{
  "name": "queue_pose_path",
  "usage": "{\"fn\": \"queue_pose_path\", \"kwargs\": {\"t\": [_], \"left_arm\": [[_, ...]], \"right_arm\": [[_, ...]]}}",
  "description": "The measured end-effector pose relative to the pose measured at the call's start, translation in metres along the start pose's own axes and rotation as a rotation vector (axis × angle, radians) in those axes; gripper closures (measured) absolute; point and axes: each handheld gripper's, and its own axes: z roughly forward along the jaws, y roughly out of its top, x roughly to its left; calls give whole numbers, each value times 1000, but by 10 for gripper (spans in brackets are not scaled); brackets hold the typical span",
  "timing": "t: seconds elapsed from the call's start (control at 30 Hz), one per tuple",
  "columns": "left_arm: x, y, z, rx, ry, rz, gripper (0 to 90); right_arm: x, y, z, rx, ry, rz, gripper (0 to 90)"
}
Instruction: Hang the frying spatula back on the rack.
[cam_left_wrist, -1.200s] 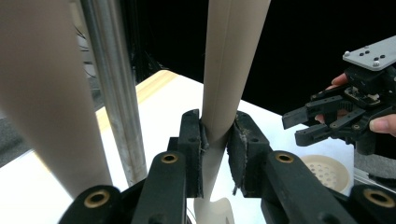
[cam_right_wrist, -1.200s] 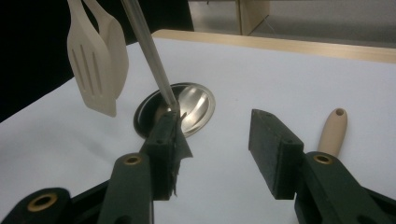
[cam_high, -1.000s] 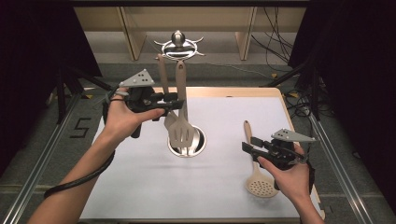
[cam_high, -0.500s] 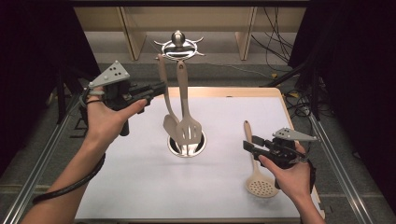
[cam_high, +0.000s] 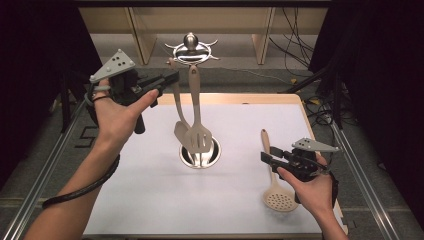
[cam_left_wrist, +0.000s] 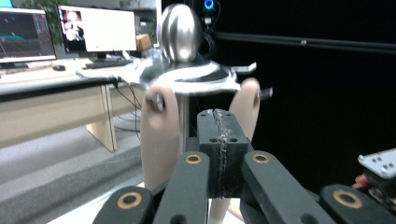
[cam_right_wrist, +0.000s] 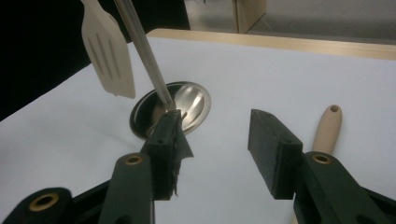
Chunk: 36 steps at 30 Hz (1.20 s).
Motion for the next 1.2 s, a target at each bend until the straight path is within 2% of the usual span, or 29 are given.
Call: {"fn": "queue_pose_path", "kwargs": {"t": [0.03, 0.07, 0.1, 0.13, 0.17, 0.27, 0.3, 0.37, 0.43, 0.6, 0.67, 0.83, 1.0, 1.03, 1.07, 1.1, 1.13, 1.17, 1.2], "left_arm": [[0, 1, 1, -6, 8, 2, 894], [0, 3, 2, -9, 18, 9, 894], [0, 4, 3, -11, 28, 13, 894], [0, 5, 4, -17, 29, 12, 894], [-1, 6, 5, -25, 29, 10, 894], [-1, 7, 8, -27, 28, 8, 894], [-1, 7, 9, -25, 31, 10, 894], [0, 7, 11, -28, 40, 8, 894], [2, 7, 12, -31, 46, 11, 895], [2, 7, 10, -28, 51, 20, 895], [2, 6, 10, -26, 49, 8, 895], [4, 6, 8, -22, 74, 23, 896], [10, 6, 6, -21, 94, 20, 895], [12, 6, 6, -16, 99, 23, 895], [14, 6, 6, -20, 101, 15, 896], [15, 7, 6, -17, 104, 15, 895], [16, 7, 6, -14, 105, 15, 896], [17, 7, 7, -16, 107, 14, 895], [18, 7, 8, -15, 110, 14, 895]], "right_arm": [[-1, 0, -1, -8, -32, -31, 554], [-1, 0, 1, -31, -24, -23, 554], [-1, 1, -1, -3, -12, -22, 554], [-1, 1, -1, 0, -24, -31, 554], [0, 1, -1, -8, -7, -20, 554], [2, -1, -3, 7, -2, 17, 554], [-1, -1, -2, 1, -2, -9, 554], [-2, -2, -3, -5, -8, -23, 554], [-2, -2, -4, 0, -9, -9, 554], [-3, -1, -6, -8, -26, -25, 554], [-3, -1, -5, -6, -14, -17, 554], [-3, -2, -5, 1, -27, -23, 554], [-4, -2, -7, 10, -36, -28, 554], [-1, -2, -7, 23, -26, 23, 554], [-4, -2, -6, 12, -29, -14, 554], [0, -3, -7, 29, -29, 32, 554], [-3, -3, -5, 6, -16, 7, 554], [-4, -3, -4, 6, -16, -6, 555], [-4, -3, -4, 12, -13, 0, 554]]}}
